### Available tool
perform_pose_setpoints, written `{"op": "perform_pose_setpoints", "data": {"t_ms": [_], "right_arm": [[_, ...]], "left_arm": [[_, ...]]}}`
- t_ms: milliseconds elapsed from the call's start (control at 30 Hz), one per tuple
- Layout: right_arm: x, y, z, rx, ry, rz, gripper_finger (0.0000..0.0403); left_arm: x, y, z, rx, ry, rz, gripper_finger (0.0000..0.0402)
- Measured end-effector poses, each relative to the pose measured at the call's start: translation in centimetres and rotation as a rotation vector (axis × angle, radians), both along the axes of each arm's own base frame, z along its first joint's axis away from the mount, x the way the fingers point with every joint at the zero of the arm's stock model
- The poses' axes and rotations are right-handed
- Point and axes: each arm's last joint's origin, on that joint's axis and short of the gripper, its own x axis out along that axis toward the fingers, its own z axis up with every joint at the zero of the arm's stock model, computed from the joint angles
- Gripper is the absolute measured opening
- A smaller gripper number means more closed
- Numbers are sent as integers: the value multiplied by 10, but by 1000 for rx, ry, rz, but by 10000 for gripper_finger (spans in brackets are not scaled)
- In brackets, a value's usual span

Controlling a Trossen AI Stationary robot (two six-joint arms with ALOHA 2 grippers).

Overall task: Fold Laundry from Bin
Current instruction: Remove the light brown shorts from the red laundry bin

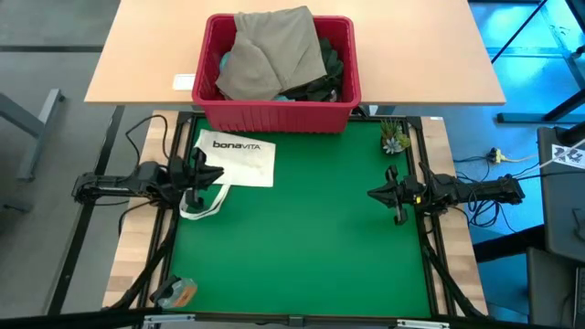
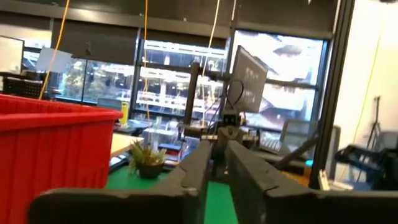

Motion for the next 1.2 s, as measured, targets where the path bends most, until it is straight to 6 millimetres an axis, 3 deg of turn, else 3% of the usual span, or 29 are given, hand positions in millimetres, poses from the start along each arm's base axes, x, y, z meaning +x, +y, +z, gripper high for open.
{"op": "perform_pose_setpoints", "data": {"t_ms": [433,567,700,800,967,1200], "right_arm": [[0,2,0,23,-3,69,21],[0,2,0,21,-2,75,21],[0,1,0,22,-3,49,21],[0,0,0,25,-3,3,21],[0,-1,0,29,-3,-48,21],[-1,-3,0,34,-4,-118,21]], "left_arm": [[-5,1,12,-89,-146,4,186],[-9,3,23,-120,-275,65,207],[-6,7,40,-180,-269,190,212],[4,8,61,-177,-225,240,212],[30,17,119,-128,-168,417,212],[83,53,203,-101,16,617,212]]}}
